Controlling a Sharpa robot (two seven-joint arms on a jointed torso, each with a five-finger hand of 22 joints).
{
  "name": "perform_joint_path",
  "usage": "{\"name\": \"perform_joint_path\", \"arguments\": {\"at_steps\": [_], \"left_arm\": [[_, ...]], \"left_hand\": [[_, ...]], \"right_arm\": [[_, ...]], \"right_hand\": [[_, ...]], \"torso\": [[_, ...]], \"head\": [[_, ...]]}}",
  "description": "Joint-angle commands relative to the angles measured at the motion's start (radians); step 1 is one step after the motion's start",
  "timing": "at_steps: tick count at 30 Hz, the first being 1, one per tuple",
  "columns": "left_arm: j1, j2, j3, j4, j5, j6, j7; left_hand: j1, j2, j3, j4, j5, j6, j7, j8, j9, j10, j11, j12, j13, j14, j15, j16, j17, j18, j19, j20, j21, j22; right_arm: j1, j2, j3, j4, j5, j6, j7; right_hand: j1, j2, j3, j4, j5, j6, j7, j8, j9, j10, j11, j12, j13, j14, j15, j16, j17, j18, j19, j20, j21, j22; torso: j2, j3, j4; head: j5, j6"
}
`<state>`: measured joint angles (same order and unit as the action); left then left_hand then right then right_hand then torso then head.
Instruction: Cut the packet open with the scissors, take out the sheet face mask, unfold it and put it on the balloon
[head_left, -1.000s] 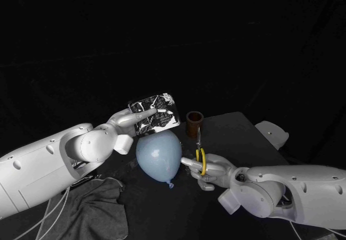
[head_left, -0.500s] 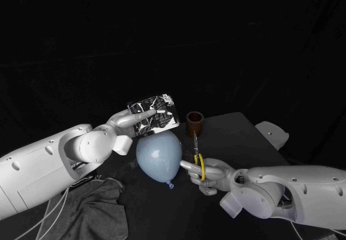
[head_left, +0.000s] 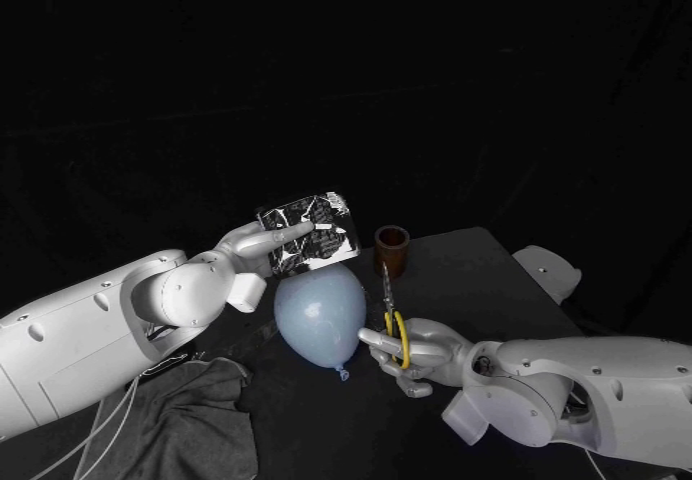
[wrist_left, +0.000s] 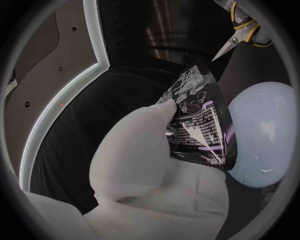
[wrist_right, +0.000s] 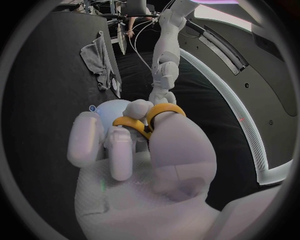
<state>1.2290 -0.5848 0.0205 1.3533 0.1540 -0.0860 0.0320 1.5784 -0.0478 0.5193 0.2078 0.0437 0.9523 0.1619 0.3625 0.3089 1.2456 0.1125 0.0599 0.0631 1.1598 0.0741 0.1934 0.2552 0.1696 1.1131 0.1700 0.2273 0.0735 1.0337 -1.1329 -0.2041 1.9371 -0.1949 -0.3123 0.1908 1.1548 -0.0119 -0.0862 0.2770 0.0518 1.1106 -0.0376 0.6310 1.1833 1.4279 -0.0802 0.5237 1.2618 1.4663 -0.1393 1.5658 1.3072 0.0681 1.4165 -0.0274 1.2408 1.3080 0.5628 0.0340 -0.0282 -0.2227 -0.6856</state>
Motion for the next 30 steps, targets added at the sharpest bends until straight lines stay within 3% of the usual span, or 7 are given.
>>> {"name": "perform_joint_path", "arguments": {"at_steps": [1, 6, 10, 12, 20, 22, 30], "left_arm": [[0.002, 0.000, 0.001, -0.002, -0.005, 0.017, -0.003], [0.002, 0.001, 0.001, -0.006, -0.005, 0.017, -0.007], [0.002, 0.005, 0.001, -0.007, -0.006, 0.019, -0.010], [0.002, 0.006, 0.001, -0.008, -0.006, 0.021, -0.012], [0.003, 0.008, 0.001, -0.006, -0.006, 0.031, -0.016], [0.003, 0.009, 0.001, -0.006, -0.007, 0.038, -0.016], [0.003, 0.010, 0.001, -0.006, -0.008, 0.052, -0.016]], "left_hand": [[-0.004, 0.003, 0.006, -0.003, 0.005, -0.002, 0.008, 0.003, 0.128, 0.004, 0.000, 0.003, 0.001, 0.008, 0.000, -0.002, 0.002, 0.014, 0.008, 0.001, 0.003, -0.002], [-0.004, 0.003, 0.006, -0.003, 0.005, -0.002, 0.008, 0.003, 0.128, 0.004, 0.000, 0.003, 0.001, 0.008, 0.000, -0.002, 0.002, 0.014, 0.008, 0.001, 0.003, -0.002], [-0.005, 0.002, 0.007, -0.003, 0.005, -0.003, 0.008, 0.003, 0.129, 0.004, 0.000, 0.003, 0.001, 0.008, 0.000, -0.002, 0.002, 0.014, 0.008, 0.001, 0.003, -0.002], [-0.005, 0.002, 0.007, -0.003, 0.005, -0.003, 0.008, 0.003, 0.129, 0.004, 0.000, 0.003, 0.001, 0.008, 0.000, -0.002, 0.002, 0.014, 0.008, 0.001, 0.003, -0.002], [-0.007, 0.001, 0.008, -0.004, 0.005, -0.003, 0.008, 0.004, 0.130, 0.005, 0.000, 0.003, 0.001, 0.009, 0.000, -0.002, 0.002, 0.014, 0.008, 0.001, 0.003, -0.002], [-0.007, 0.001, 0.008, -0.004, 0.005, -0.003, 0.008, 0.004, 0.130, 0.005, 0.000, 0.003, 0.001, 0.009, 0.000, -0.002, 0.002, 0.014, 0.008, 0.001, 0.003, -0.002], [-0.008, 0.000, 0.009, -0.005, 0.005, -0.002, 0.008, 0.004, 0.131, 0.005, 0.000, 0.003, 0.001, 0.010, 0.000, -0.002, 0.002, 0.014, 0.009, 0.000, 0.003, -0.002]], "right_arm": [[0.001, -0.003, 0.002, 0.010, -0.051, -0.006, 0.049], [0.002, -0.005, 0.002, 0.021, -0.069, -0.022, 0.054], [0.002, -0.007, 0.003, 0.030, -0.070, -0.052, 0.060], [0.003, -0.007, 0.003, 0.032, -0.069, -0.063, 0.061], [0.004, -0.005, 0.003, 0.038, -0.074, -0.062, 0.046], [0.004, -0.004, 0.003, 0.040, -0.078, -0.058, 0.040], [0.005, -0.002, 0.003, 0.048, -0.081, -0.084, 0.026]], "right_hand": [[0.014, 0.001, -0.047, 0.008, -0.002, -0.089, 0.039, -0.117, -0.072, 0.143, 0.013, 1.047, 0.309, 0.104, 0.019, 0.005, 0.264, -0.001, 0.004, 0.018, 0.009, 0.137], [0.037, 0.016, -0.129, 0.003, -0.003, -0.202, 0.110, -0.299, -0.175, 0.143, 0.077, 1.047, 0.309, 0.104, 0.065, 0.005, 0.264, 0.000, -0.005, 0.054, -0.010, 0.132], [0.062, 0.025, -0.192, -0.005, -0.004, -0.234, 0.141, -0.386, -0.235, 0.100, 0.105, 0.937, 0.250, 0.079, 0.098, -0.033, 0.167, 0.039, -0.112, 0.085, -0.220, 0.050], [0.088, 0.045, -0.251, -0.012, 0.004, -0.248, 0.159, -0.457, -0.297, -0.237, 0.120, 0.120, -0.214, 0.026, 0.110, -0.125, -0.008, 0.068, -0.197, 0.104, -0.388, -0.026], [0.119, 0.101, -0.369, -0.032, -0.002, -0.220, 0.186, -0.534, -0.394, -0.244, 0.148, -0.276, -0.582, 0.028, 0.137, -0.132, -0.024, 0.072, -0.193, 0.131, -0.418, -0.054], [0.114, 0.102, -0.377, -0.039, -0.004, -0.238, 0.202, -0.561, -0.421, -0.284, 0.168, -0.367, -0.669, 0.024, 0.151, -0.134, -0.032, 0.074, -0.199, 0.142, -0.431, -0.063], [0.117, 0.105, -0.376, -0.057, -0.003, -0.266, 0.218, -0.563, -0.465, -0.305, 0.189, -0.458, -0.799, 0.024, 0.170, -0.126, -0.027, 0.077, -0.203, 0.157, -0.436, -0.069]], "torso": [[0.000, 0.0006, -0.0001], [-0.001, 0.0000, 0.0001], [-0.001, 0.0000, -0.0008], [-0.001, -0.0004, -0.0007], [0.001, -0.0006, 0.0013], [0.001, -0.0010, 0.0008], [0.001, -0.0020, 0.0013]], "head": [[0.005, 0.004], [0.005, 0.003], [0.004, 0.004], [0.003, 0.004], [0.004, 0.007], [0.004, 0.008], [0.005, 0.007]]}}
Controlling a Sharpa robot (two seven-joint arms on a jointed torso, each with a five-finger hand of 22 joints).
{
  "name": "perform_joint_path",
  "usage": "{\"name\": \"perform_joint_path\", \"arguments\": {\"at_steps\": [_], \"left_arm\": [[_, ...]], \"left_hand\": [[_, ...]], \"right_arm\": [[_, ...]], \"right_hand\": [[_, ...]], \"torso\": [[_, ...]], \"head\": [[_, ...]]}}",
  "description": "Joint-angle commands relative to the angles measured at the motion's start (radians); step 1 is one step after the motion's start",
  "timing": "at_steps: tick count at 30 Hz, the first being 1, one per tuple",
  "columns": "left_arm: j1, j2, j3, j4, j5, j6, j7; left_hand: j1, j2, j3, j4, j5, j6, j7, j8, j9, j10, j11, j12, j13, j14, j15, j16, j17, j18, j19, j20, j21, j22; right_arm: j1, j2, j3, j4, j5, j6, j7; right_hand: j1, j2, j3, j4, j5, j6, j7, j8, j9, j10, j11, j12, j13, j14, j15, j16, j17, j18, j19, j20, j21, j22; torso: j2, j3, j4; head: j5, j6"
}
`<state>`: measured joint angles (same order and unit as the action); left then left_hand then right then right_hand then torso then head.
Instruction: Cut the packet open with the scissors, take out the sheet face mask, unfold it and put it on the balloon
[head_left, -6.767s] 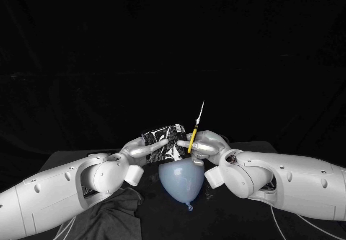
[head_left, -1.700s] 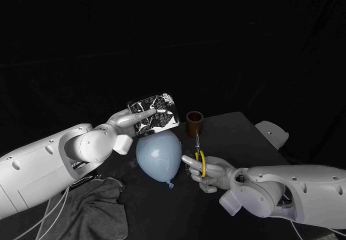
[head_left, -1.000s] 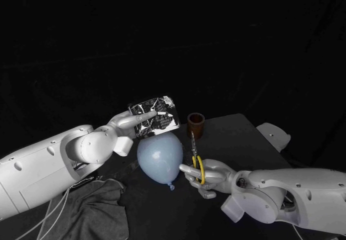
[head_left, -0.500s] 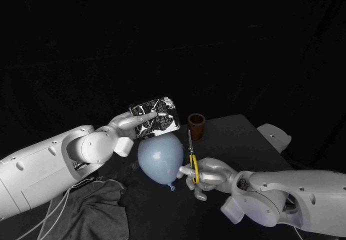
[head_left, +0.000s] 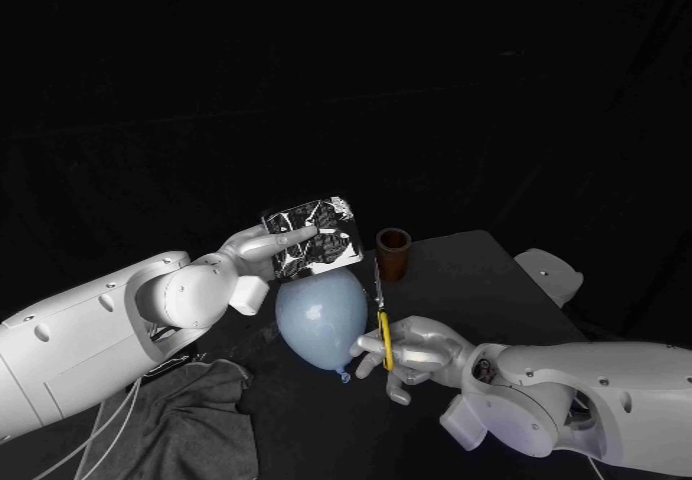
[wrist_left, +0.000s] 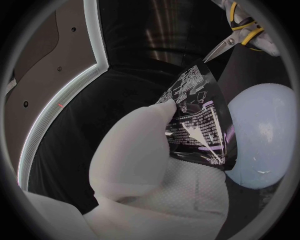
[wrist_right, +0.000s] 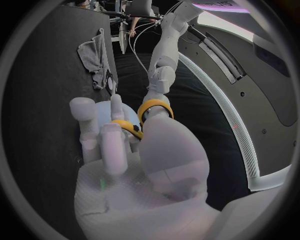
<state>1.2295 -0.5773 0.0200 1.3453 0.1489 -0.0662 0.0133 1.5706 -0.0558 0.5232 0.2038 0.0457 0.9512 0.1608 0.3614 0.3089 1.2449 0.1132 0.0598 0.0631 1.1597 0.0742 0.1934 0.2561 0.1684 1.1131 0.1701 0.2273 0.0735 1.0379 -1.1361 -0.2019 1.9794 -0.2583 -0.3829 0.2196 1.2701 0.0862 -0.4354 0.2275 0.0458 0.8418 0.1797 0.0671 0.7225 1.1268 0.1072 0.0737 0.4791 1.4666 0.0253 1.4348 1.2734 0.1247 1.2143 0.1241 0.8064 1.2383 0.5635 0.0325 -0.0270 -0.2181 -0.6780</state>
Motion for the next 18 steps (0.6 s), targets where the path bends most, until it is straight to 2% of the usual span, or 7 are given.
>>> {"name": "perform_joint_path", "arguments": {"at_steps": [1, 8, 12, 14, 16, 18], "left_arm": [[0.002, 0.003, 0.001, 0.001, -0.003, 0.032, 0.003], [0.002, 0.003, 0.001, -0.003, -0.004, 0.030, 0.003], [0.002, 0.004, 0.001, -0.003, -0.004, 0.032, 0.003], [0.002, 0.005, 0.001, -0.003, -0.004, 0.033, 0.003], [0.002, 0.005, 0.001, -0.003, -0.004, 0.034, 0.003], [0.002, 0.005, 0.001, -0.004, -0.004, 0.034, 0.003]], "left_hand": [[0.000, 0.008, 0.005, -0.001, 0.003, -0.001, 0.009, 0.005, 0.131, 0.006, -0.001, 0.003, 0.001, 0.010, -0.001, -0.002, 0.002, 0.015, 0.009, 0.000, 0.003, -0.002], [0.000, 0.008, 0.005, -0.001, 0.003, -0.001, 0.009, 0.005, 0.131, 0.006, -0.001, 0.003, 0.001, 0.010, -0.001, -0.002, 0.002, 0.015, 0.009, 0.000, 0.003, -0.002], [0.000, 0.008, 0.005, -0.001, 0.003, -0.001, 0.009, 0.005, 0.131, 0.006, -0.001, 0.003, 0.001, 0.010, -0.001, -0.002, 0.002, 0.015, 0.009, 0.000, 0.003, -0.002], [0.000, 0.008, 0.005, -0.001, 0.003, -0.001, 0.009, 0.005, 0.131, 0.006, -0.001, 0.003, 0.001, 0.010, -0.001, -0.002, 0.002, 0.015, 0.009, 0.000, 0.003, -0.002], [0.000, 0.008, 0.005, -0.001, 0.003, -0.001, 0.009, 0.005, 0.131, 0.006, -0.001, 0.003, 0.001, 0.010, -0.001, -0.002, 0.002, 0.015, 0.009, 0.000, 0.003, -0.002], [0.000, 0.008, 0.005, -0.001, 0.003, -0.001, 0.009, 0.005, 0.131, 0.006, -0.001, 0.003, 0.001, 0.010, -0.001, -0.002, 0.002, 0.015, 0.009, 0.000, 0.003, -0.002]], "right_arm": [[0.000, 0.001, 0.001, 0.007, -0.017, -0.016, -0.003], [0.000, 0.000, 0.001, 0.013, -0.014, -0.018, -0.004], [0.000, 0.001, 0.001, 0.013, -0.014, -0.002, -0.006], [0.000, 0.001, 0.001, 0.015, -0.017, 0.016, -0.008], [0.000, 0.001, 0.000, 0.018, -0.019, 0.026, -0.009], [0.000, 0.000, 0.000, 0.020, -0.020, 0.030, -0.008]], "right_hand": [[0.001, 0.008, -0.027, -0.009, 0.003, 0.014, 0.003, 0.005, -0.005, -0.006, 0.003, -0.011, -0.028, 0.024, 0.006, 0.006, 0.007, 0.020, 0.001, 0.007, 0.001, 0.001], [0.002, 0.011, -0.027, -0.016, 0.003, 0.046, 0.004, 0.014, -0.013, 0.004, 0.004, -0.009, -0.069, 0.028, 0.008, 0.015, 0.018, 0.019, 0.007, 0.010, 0.016, 0.006], [0.002, 0.011, -0.028, -0.018, 0.003, 0.054, 0.004, 0.016, -0.016, 0.008, 0.004, -0.009, -0.080, 0.026, 0.008, 0.013, 0.011, 0.021, 0.002, 0.010, 0.009, 0.003], [-0.015, -0.003, -0.027, -0.015, 0.004, 0.009, 0.010, -0.004, -0.037, -0.050, 0.014, -0.010, -0.125, 0.011, 0.016, -0.002, -0.021, 0.028, -0.028, 0.016, -0.036, -0.018], [-0.025, -0.026, -0.018, -0.007, 0.004, -0.081, 0.024, -0.005, -0.067, -0.106, 0.028, -0.013, -0.168, -0.004, 0.028, -0.013, -0.047, 0.033, -0.057, 0.025, -0.077, -0.037], [-0.028, -0.043, -0.005, 0.000, 0.004, -0.127, 0.030, -0.007, -0.083, -0.133, 0.034, -0.014, -0.189, -0.010, 0.033, -0.018, -0.058, 0.037, -0.070, 0.030, -0.097, -0.047]], "torso": [[0.000, -0.0007, 0.0003], [0.001, -0.0005, 0.0000], [0.000, -0.0007, 0.0004], [0.001, -0.0002, 0.0004], [0.001, 0.0003, -0.0004], [0.001, 0.0005, -0.0009]], "head": [[0.001, -0.001], [0.000, -0.001], [0.000, -0.001], [0.000, -0.003], [0.000, -0.004], [0.000, -0.004]]}}
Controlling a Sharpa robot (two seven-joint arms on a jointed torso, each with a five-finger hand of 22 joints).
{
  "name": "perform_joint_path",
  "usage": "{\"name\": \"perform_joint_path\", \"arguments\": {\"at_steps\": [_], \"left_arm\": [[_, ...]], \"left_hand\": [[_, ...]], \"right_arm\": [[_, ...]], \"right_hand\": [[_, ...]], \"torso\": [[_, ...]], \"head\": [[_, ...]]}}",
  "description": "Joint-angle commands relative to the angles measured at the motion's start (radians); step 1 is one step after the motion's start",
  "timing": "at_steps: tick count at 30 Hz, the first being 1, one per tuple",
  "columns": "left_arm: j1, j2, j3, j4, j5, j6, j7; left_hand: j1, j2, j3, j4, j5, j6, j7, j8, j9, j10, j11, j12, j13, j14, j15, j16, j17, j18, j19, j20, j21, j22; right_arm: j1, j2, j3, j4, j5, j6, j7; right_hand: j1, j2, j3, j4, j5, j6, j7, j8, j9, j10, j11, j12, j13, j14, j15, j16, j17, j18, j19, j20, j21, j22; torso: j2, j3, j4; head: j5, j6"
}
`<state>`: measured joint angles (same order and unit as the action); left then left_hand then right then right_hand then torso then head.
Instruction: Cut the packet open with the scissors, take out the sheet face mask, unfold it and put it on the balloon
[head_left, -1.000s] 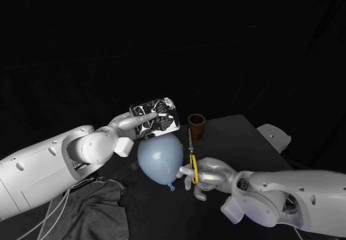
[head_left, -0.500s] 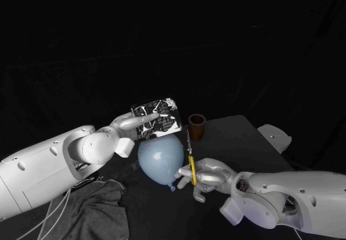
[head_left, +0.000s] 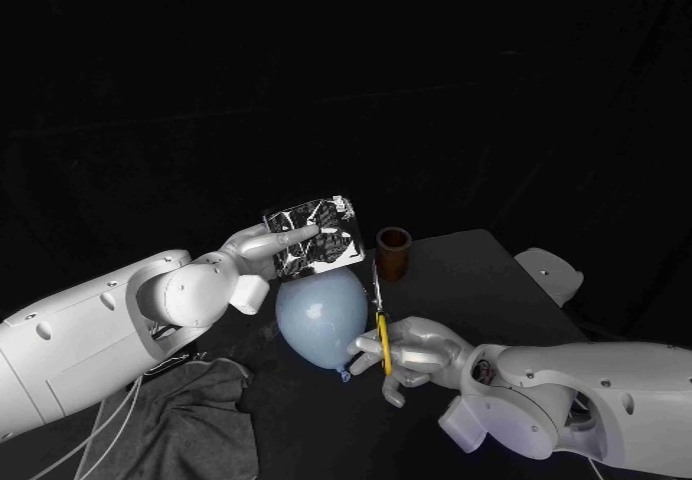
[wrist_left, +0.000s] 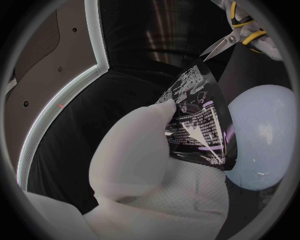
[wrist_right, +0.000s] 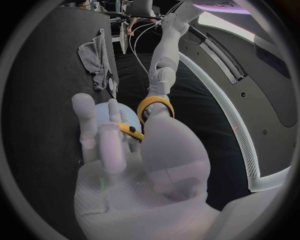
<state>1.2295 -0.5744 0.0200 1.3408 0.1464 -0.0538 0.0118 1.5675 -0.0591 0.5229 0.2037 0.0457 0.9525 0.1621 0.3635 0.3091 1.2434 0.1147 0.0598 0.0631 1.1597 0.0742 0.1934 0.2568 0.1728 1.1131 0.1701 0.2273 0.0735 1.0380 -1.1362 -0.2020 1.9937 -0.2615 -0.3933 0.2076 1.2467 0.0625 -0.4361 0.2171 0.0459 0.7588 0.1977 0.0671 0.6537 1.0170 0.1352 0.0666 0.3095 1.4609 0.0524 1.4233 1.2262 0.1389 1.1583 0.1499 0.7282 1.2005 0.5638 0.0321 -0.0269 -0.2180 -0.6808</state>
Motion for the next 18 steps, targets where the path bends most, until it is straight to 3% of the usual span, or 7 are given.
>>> {"name": "perform_joint_path", "arguments": {"at_steps": [1, 3, 4, 9, 13, 15, 18], "left_arm": [[0.002, 0.002, 0.001, 0.000, -0.001, 0.021, 0.005], [0.002, 0.002, 0.001, 0.000, -0.001, 0.021, 0.005], [0.002, 0.002, 0.001, -0.001, -0.001, 0.021, 0.005], [0.002, 0.002, 0.002, -0.002, -0.001, 0.024, 0.006], [0.002, 0.005, 0.002, -0.006, -0.001, 0.029, 0.008], [0.002, 0.006, 0.002, -0.008, -0.001, 0.030, 0.009], [0.002, 0.006, 0.002, -0.010, -0.001, 0.032, 0.009]], "left_hand": [[0.000, 0.010, 0.008, -0.003, 0.003, -0.003, 0.008, 0.004, 0.133, 0.008, -0.003, 0.004, 0.001, 0.011, -0.001, -0.002, 0.002, 0.011, 0.010, 0.000, 0.003, -0.002], [0.000, 0.010, 0.008, -0.003, 0.003, -0.003, 0.008, 0.004, 0.133, 0.008, -0.003, 0.004, 0.001, 0.011, -0.001, -0.002, 0.002, 0.011, 0.010, 0.000, 0.003, -0.002], [0.000, 0.010, 0.008, -0.003, 0.003, -0.003, 0.008, 0.004, 0.133, 0.008, -0.003, 0.004, 0.001, 0.011, -0.001, -0.002, 0.002, 0.011, 0.010, 0.000, 0.003, -0.002], [0.000, 0.010, 0.008, -0.003, 0.003, -0.003, 0.008, 0.004, 0.133, 0.008, -0.003, 0.004, 0.001, 0.011, -0.001, -0.002, 0.002, 0.011, 0.010, 0.000, 0.003, -0.002], [0.000, 0.010, 0.008, -0.003, 0.003, -0.003, 0.008, 0.004, 0.133, 0.008, -0.003, 0.004, 0.001, 0.011, -0.001, -0.002, 0.002, 0.011, 0.010, 0.000, 0.003, -0.002], [-0.002, 0.009, 0.010, -0.004, 0.003, -0.003, 0.008, 0.005, 0.134, 0.009, -0.003, 0.004, 0.001, 0.011, -0.001, -0.002, 0.002, 0.011, 0.010, 0.000, 0.003, -0.002], [-0.002, 0.009, 0.010, -0.004, 0.003, -0.003, 0.008, 0.005, 0.134, 0.009, -0.003, 0.004, 0.001, 0.011, -0.001, -0.002, 0.002, 0.011, 0.010, 0.000, 0.003, -0.002]], "right_arm": [[0.000, -0.001, 0.001, 0.007, -0.017, 0.042, 0.005], [0.000, -0.002, 0.001, 0.009, -0.016, 0.046, 0.005], [0.000, -0.003, 0.001, 0.010, -0.014, 0.048, 0.006], [0.000, -0.005, 0.001, 0.014, -0.003, 0.061, 0.004], [0.000, -0.007, 0.001, 0.017, 0.004, 0.074, 0.002], [0.000, -0.009, 0.001, 0.019, 0.009, 0.077, 0.001], [0.000, -0.012, 0.001, 0.021, 0.017, 0.082, 0.001]], "right_hand": [[-0.007, -0.047, 0.032, 0.028, 0.002, -0.110, 0.018, -0.005, -0.045, -0.052, 0.010, -0.003, -0.047, -0.012, 0.009, -0.010, -0.022, 0.027, -0.029, 0.010, -0.040, -0.021], [-0.008, -0.075, 0.071, 0.050, 0.002, -0.181, 0.022, -0.009, -0.095, -0.061, 0.011, -0.002, -0.071, -0.014, 0.010, -0.009, -0.026, 0.029, -0.033, 0.013, -0.046, -0.027], [-0.008, -0.101, 0.104, 0.069, 0.004, -0.274, 0.015, -0.013, -0.158, -0.075, 0.007, -0.003, -0.091, -0.019, 0.009, -0.013, -0.038, 0.034, -0.044, 0.013, -0.065, -0.039], [-0.030, -0.154, 0.185, 0.075, 0.004, -0.389, 0.011, -0.021, -0.242, -0.094, 0.010, -0.002, -0.138, -0.026, 0.012, -0.016, -0.055, 0.041, -0.063, 0.013, -0.103, -0.068], [-0.046, -0.201, 0.234, 0.077, 0.004, -0.552, -0.010, -0.035, -0.378, -0.125, 0.017, -0.002, -0.178, -0.038, 0.016, -0.027, -0.084, 0.044, -0.075, 0.017, -0.130, -0.094], [-0.048, -0.211, 0.241, 0.078, 0.004, -0.588, -0.017, -0.038, -0.410, -0.132, 0.019, -0.002, -0.188, -0.038, 0.018, -0.027, -0.087, 0.044, -0.074, 0.019, -0.133, -0.100], [-0.047, -0.208, 0.246, 0.077, 0.005, -0.580, -0.012, -0.035, -0.399, -0.131, 0.019, -0.001, -0.192, -0.035, 0.018, -0.024, -0.080, 0.044, -0.074, 0.019, -0.133, -0.103]], "torso": [[0.000, 0.0009, -0.0007], [0.000, 0.0007, 0.0000], [0.000, 0.0007, 0.0002], [0.001, 0.0010, -0.0003], [0.000, 0.0008, -0.0003], [0.000, 0.0010, -0.0003], [0.000, 0.0008, 0.0001]], "head": [[0.000, -0.002], [0.000, -0.002], [0.000, -0.003], [0.001, -0.004], [0.002, -0.005], [0.002, -0.005], [0.001, -0.005]]}}
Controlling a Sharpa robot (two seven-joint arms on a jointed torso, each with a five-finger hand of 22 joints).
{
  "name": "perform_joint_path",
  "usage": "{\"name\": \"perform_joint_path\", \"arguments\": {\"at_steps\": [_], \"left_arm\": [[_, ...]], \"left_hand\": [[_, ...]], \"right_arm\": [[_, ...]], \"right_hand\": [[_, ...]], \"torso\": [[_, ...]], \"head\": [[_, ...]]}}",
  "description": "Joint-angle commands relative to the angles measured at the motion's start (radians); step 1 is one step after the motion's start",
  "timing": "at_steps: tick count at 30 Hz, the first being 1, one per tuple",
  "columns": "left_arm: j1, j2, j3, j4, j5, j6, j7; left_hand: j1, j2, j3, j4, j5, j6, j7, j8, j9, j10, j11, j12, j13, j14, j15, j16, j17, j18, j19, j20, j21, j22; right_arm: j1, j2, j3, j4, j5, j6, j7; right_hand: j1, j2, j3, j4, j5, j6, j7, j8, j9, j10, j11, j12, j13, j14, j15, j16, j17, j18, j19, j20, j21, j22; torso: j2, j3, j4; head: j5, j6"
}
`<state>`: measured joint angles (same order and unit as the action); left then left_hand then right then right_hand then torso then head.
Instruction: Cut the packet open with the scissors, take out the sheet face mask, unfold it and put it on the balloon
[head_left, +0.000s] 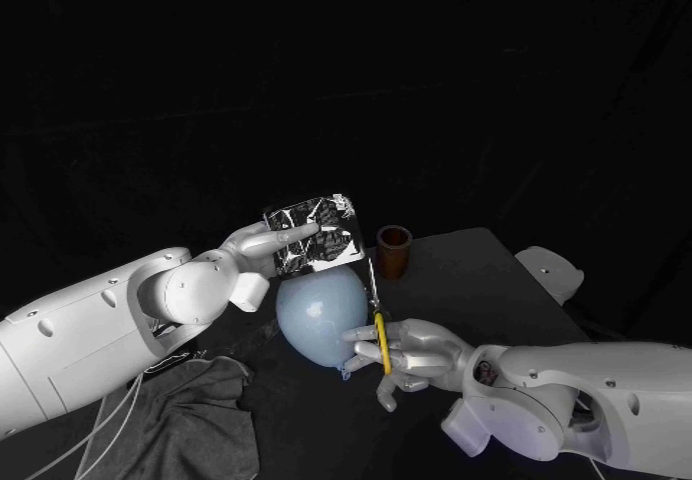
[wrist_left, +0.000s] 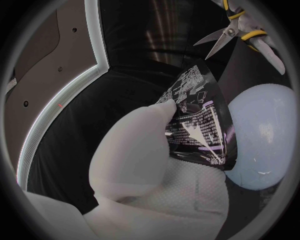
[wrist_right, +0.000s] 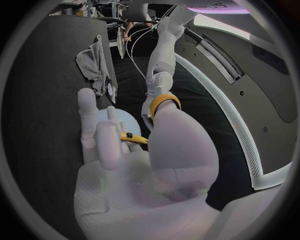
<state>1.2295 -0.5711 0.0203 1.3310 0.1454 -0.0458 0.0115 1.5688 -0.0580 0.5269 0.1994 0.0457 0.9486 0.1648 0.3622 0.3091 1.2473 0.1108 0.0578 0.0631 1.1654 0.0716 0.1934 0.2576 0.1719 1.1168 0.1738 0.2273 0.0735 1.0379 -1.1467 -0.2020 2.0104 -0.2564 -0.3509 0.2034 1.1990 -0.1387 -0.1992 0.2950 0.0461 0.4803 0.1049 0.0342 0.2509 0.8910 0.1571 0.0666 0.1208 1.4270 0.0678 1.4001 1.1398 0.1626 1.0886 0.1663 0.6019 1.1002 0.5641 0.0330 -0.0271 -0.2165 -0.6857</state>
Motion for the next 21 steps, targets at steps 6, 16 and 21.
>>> {"name": "perform_joint_path", "arguments": {"at_steps": [6, 16, 21], "left_arm": [[0.002, 0.003, 0.002, 0.002, 0.000, 0.030, 0.009], [0.002, 0.005, 0.002, 0.008, 0.000, 0.043, 0.008], [0.002, 0.008, 0.002, 0.010, 0.000, 0.049, 0.008]], "left_hand": [[-0.003, 0.008, 0.006, 0.001, 0.003, 0.001, 0.005, 0.006, 0.134, 0.005, 0.001, 0.006, 0.001, 0.006, 0.002, -0.002, 0.001, 0.011, 0.007, -0.004, 0.003, -0.002], [-0.004, 0.007, 0.007, 0.000, 0.003, 0.001, 0.005, 0.006, 0.135, 0.005, 0.001, 0.006, 0.001, 0.006, 0.002, -0.002, 0.001, 0.011, 0.007, -0.004, 0.003, -0.002], [-0.005, 0.007, 0.008, -0.001, 0.003, 0.001, 0.005, 0.007, 0.135, 0.006, 0.001, 0.006, 0.001, 0.007, 0.002, -0.002, 0.002, 0.011, 0.008, -0.004, 0.003, -0.002]], "right_arm": [[0.000, -0.002, 0.001, 0.006, 0.023, 0.043, 0.007], [0.000, 0.001, 0.001, 0.003, 0.028, 0.048, 0.004], [0.000, 0.003, 0.001, 0.003, 0.028, 0.049, 0.003]], "right_hand": [[0.009, 0.015, 0.019, -0.003, 0.004, -0.235, 0.103, 0.023, 0.067, 0.023, -0.009, 0.010, -0.017, 0.014, -0.002, 0.016, 0.030, 0.021, 0.008, -0.001, -0.003, -0.011], [0.021, 0.048, 0.007, -0.007, 0.003, -0.120, 0.114, 0.071, 0.148, 0.057, -0.012, 0.016, -0.038, 0.024, -0.005, 0.029, 0.045, 0.018, 0.025, -0.005, 0.019, -0.013], [0.023, 0.054, 0.003, -0.008, 0.003, -0.099, 0.114, 0.080, 0.160, 0.062, -0.012, 0.017, -0.041, 0.026, -0.006, 0.031, 0.048, 0.017, 0.028, -0.005, 0.026, -0.011]], "torso": [[0.000, 0.0000, 0.0015], [0.001, -0.0002, 0.0011], [0.000, 0.0001, 0.0009]], "head": [[-0.001, 0.000], [0.001, -0.001], [0.002, -0.002]]}}
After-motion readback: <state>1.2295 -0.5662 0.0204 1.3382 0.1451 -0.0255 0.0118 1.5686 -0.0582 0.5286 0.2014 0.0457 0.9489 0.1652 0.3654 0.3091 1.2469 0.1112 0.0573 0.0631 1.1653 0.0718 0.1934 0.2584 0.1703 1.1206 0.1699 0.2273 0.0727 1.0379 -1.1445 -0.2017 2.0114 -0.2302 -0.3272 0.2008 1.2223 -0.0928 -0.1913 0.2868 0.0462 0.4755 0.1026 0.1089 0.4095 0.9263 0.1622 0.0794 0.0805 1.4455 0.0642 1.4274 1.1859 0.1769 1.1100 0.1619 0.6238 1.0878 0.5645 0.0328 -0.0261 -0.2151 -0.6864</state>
